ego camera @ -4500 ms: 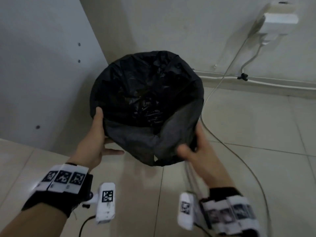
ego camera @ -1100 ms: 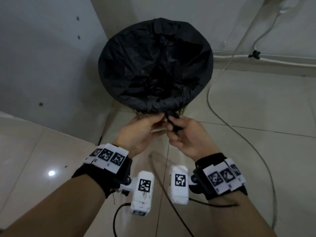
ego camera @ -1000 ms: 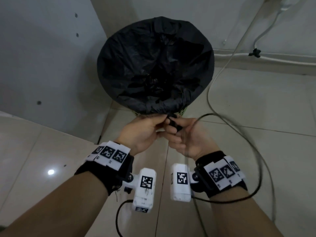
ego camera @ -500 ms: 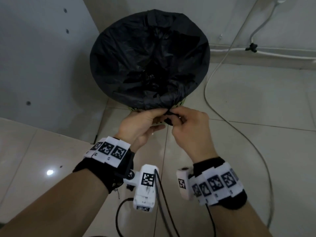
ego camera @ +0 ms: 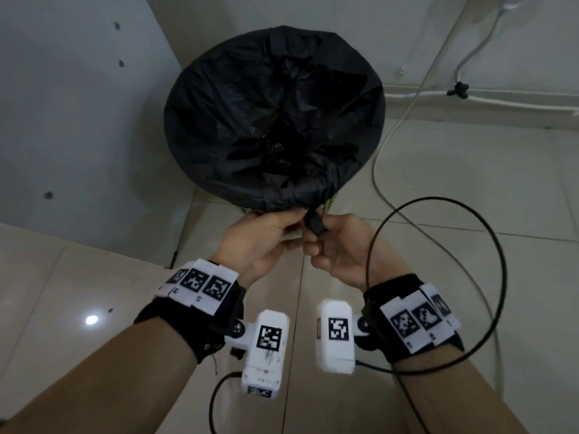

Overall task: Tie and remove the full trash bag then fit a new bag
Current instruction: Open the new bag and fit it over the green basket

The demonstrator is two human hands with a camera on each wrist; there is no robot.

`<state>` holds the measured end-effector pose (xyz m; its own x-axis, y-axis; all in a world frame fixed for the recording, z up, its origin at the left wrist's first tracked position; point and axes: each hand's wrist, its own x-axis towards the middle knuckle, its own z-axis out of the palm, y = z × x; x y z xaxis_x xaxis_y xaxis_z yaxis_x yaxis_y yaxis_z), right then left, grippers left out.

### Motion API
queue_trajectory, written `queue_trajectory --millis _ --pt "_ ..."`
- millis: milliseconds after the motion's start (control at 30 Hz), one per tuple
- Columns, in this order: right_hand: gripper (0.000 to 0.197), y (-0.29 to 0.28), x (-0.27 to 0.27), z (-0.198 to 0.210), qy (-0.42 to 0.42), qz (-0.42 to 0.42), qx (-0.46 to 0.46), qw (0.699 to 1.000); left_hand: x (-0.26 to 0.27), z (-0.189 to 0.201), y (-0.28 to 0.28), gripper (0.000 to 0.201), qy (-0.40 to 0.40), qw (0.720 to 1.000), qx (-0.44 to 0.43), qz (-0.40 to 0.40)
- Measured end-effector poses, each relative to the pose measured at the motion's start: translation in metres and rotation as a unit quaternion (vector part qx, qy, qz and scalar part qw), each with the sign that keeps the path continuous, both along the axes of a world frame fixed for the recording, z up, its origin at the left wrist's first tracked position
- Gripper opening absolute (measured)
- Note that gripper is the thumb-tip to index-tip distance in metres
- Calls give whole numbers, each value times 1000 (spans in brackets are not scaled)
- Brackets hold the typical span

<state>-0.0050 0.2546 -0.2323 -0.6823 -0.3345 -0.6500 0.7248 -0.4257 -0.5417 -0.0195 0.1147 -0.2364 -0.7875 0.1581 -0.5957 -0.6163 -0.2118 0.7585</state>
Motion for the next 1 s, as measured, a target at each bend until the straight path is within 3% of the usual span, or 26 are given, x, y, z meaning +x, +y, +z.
queue_trajectory --millis 100,167,267,300,333,400,433,467,600,733,833,900,967,1000 --pt "15 -1 17 2 148 -70 192 968 -4 -1 2 20 5 999 -19 33" --pt "18 -4 29 0 272 -79 332 900 -6 1 3 19 7 998 -19 54" --pt "22 -8 31 -9 427 -93 473 766 -9 0 4 26 8 998 -19 62" --pt "17 -9 28 -10 439 -111 481 750 -9 -1 4 26 3 998 -23 64" --pt "12 -10 24 -10 416 -138 467 768 -9 -1 5 25 -4 998 -26 65" --pt "9 -12 17 -7 319 -192 374 850 -9 0 7 16 -14 998 -30 59" --pt "10 -12 14 -8 284 -211 338 872 -8 0 7 13 -17 998 -32 56" --pt "9 -12 13 -10 275 -217 339 873 -7 0 8 10 -20 998 -32 56" --pt "11 -12 20 -23 404 -171 452 776 -5 1 8 9 -21 997 -18 72" --pt "24 -15 27 -26 494 -118 499 703 -5 3 5 15 -25 995 3 99" --pt "8 -10 16 -27 492 -122 513 692 -3 4 4 15 -20 996 -30 80" --pt "9 -7 12 -24 498 -104 519 687 -1 4 3 13 -3 996 -61 71" --pt "12 -6 11 -20 478 -79 505 714 2 4 1 16 19 995 -73 65" --pt "16 -6 10 -18 441 -71 481 754 3 5 0 20 26 995 -72 63"
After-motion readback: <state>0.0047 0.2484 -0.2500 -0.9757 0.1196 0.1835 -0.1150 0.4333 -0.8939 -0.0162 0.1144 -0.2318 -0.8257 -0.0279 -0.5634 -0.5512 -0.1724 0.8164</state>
